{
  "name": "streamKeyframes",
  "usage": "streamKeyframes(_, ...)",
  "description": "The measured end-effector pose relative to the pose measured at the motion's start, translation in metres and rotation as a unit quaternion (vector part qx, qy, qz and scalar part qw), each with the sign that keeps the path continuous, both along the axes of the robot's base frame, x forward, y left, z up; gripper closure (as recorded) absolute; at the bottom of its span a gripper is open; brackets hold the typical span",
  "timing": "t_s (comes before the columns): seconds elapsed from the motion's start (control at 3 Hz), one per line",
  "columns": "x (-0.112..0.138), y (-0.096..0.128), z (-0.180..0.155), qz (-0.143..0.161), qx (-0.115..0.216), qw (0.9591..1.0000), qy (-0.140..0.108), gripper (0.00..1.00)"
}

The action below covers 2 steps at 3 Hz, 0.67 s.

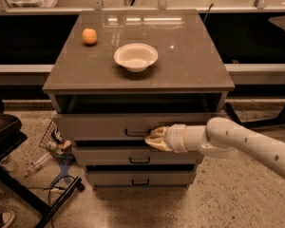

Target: Close top drawer

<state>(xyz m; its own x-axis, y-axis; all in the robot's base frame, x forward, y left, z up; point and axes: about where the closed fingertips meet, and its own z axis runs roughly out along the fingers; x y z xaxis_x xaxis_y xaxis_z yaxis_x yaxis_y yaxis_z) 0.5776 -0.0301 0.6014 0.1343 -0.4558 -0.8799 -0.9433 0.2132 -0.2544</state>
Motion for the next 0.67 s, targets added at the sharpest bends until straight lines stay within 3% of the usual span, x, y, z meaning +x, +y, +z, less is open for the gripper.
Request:
streamKeyframes(0.33,-0.001,-0.0018,0.0,0.0,0.0,1.0,0.0,0.08)
streamKeyframes(0.67,-0.0016,-0.0026,-0.0061,0.0,0.0,1.0,0.0,0.0)
